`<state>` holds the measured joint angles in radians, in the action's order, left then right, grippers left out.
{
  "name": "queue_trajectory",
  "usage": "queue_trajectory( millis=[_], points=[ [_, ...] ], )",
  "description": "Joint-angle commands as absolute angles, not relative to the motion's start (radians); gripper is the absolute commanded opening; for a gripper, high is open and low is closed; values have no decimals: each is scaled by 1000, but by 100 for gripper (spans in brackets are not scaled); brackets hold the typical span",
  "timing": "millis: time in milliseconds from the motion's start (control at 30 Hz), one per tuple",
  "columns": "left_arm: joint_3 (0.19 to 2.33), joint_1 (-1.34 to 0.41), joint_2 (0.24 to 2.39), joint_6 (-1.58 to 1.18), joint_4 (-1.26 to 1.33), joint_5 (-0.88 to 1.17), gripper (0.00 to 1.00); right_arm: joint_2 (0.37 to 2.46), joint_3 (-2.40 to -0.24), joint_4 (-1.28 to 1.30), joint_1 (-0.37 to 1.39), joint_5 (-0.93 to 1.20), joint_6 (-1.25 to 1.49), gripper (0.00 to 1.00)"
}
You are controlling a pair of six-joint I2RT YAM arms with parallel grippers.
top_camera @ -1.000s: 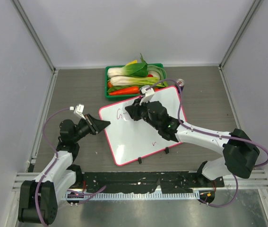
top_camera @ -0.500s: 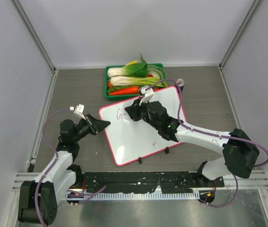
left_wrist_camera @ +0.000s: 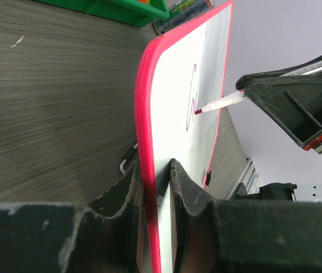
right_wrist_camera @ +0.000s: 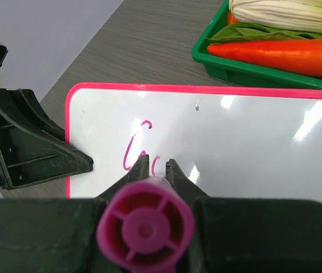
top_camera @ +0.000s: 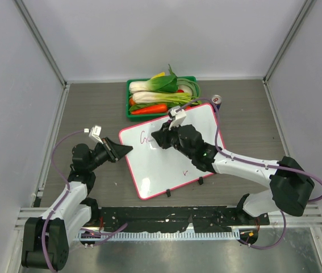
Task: Write a sentence on the whiteboard
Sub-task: Write with the whiteboard marker on the whiteboard.
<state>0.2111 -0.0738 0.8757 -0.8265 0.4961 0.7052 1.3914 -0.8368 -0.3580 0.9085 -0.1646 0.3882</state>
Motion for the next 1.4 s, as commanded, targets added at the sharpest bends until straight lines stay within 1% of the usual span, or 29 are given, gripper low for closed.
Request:
queue_trajectory(
  millis=[0,300,533,733,1100,1367],
  points=[
    [241,-89,873,-732,479,696,0,1381,-859,-325,905,-251,376,1],
    [241,-91,868,-730,477,695,0,1402,-928,-324,905,-284,365,1],
    [241,-92,873,-729,477,695,0,1431,-948,-322,905,-189,373,2],
    [242,-95,873,-729,476,695,0,1407,-893,-370,904,-149,403,1],
    [242,-98,867,-732,474,695,0,1318,-821,-459,899,-256,420,1],
    [241,-100,867,-730,471,695,0,1315,-818,-462,885,-278,419,1]
  ],
)
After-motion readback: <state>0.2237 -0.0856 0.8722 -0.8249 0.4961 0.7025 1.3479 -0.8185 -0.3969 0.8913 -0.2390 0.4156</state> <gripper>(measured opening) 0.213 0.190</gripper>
